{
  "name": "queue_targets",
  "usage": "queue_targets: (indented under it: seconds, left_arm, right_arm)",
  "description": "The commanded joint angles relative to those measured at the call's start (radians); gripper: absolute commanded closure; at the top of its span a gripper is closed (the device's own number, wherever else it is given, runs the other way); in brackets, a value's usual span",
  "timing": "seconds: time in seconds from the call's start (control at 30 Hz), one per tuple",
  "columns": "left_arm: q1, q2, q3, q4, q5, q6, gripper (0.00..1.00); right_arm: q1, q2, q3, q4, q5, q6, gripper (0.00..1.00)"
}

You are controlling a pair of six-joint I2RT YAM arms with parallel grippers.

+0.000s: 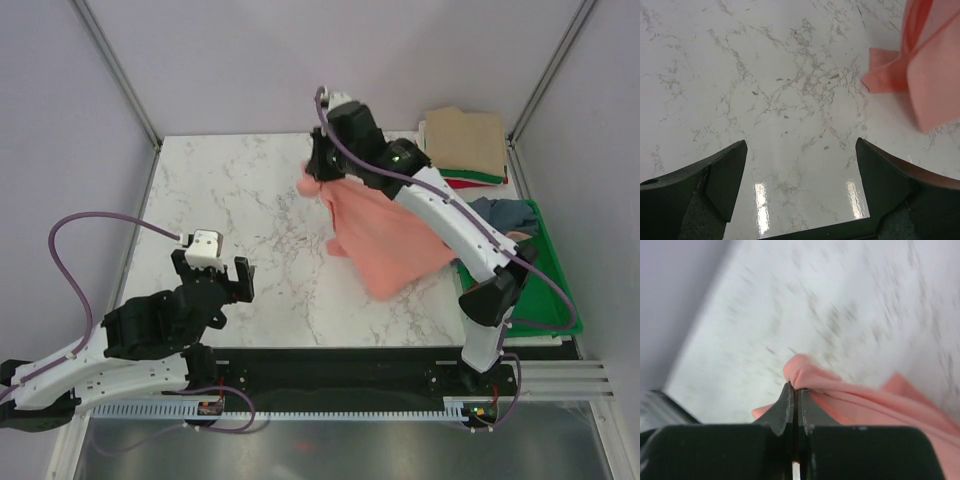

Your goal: Fold and stack the t-shirts

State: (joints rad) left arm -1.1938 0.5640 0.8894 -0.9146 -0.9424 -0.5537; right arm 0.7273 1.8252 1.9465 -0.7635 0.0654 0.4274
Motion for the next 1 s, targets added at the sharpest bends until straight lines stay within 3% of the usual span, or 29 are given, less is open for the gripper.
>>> queue_targets:
  seconds: [0.0,0.03,0.07,0.13,0.23,0.33,0.37,0.4,0.43,0.47,0.57,0.63,0.83,0.97]
  left_arm:
    - [0.01,-0.007,0.034,-0.003,-0.053,-0.045,0.03]
    - [0.01,-0.009,0.034,-0.003,-0.053,-0.046,0.03]
    - [0.008,-0.013,0.033,-0.003,-0.055,-0.046,0.03]
    - [0.011,-0.018,0.034,-0.004,-0.058,-0.051,0.03]
    - [0.013,-0.029,0.034,-0.009,-0.059,-0.054,0.04]
    - [0.013,-0.036,0.034,-0.012,-0.062,-0.061,0.04]
    - [0.013,-0.039,0.034,-0.013,-0.062,-0.063,0.04]
    - [0.013,-0.039,0.034,-0.013,-0.062,-0.064,0.04]
    - [0.013,-0.039,0.034,-0.015,-0.062,-0.066,0.03]
    - [0.011,-0.039,0.033,-0.017,-0.062,-0.068,0.04]
    - [0.011,-0.036,0.033,-0.015,-0.061,-0.071,0.04]
    - [0.011,-0.027,0.033,-0.017,-0.061,-0.071,0.04]
    - [0.014,0.0,0.036,-0.017,-0.059,-0.068,0.04]
    - [0.014,0.007,0.036,-0.018,-0.062,-0.068,0.04]
  right_arm:
    - [0.121,0.003,0.606,-0.068,-0.064,-0.041,1.0]
    - [0.119,0.011,0.703,-0.031,-0.103,-0.033,1.0]
    - [0.119,-0.013,0.683,0.1,-0.154,-0.03,1.0]
    - [0.118,-0.137,0.477,0.337,-0.151,-0.035,1.0]
    - [0.08,-0.208,0.372,0.389,-0.049,-0.041,1.0]
    - [0.008,-0.233,0.153,0.397,-0.049,0.013,0.97]
    - [-0.008,-0.239,0.099,0.389,-0.042,0.022,0.84]
    - [-0.023,-0.247,0.047,0.38,-0.058,0.027,0.6]
    - [-0.025,-0.247,-0.048,0.347,-0.091,0.002,0.15]
    - [-0.026,-0.245,-0.088,0.319,-0.108,-0.007,0.04]
    - [-0.025,-0.257,-0.272,0.247,-0.047,-0.039,0.02]
    - [-0.026,-0.312,-0.416,0.248,0.093,-0.053,0.02]
    - [-0.129,-0.323,-0.556,0.136,0.281,-0.088,0.02]
    - [-0.161,-0.261,-0.564,0.109,0.405,-0.13,0.02]
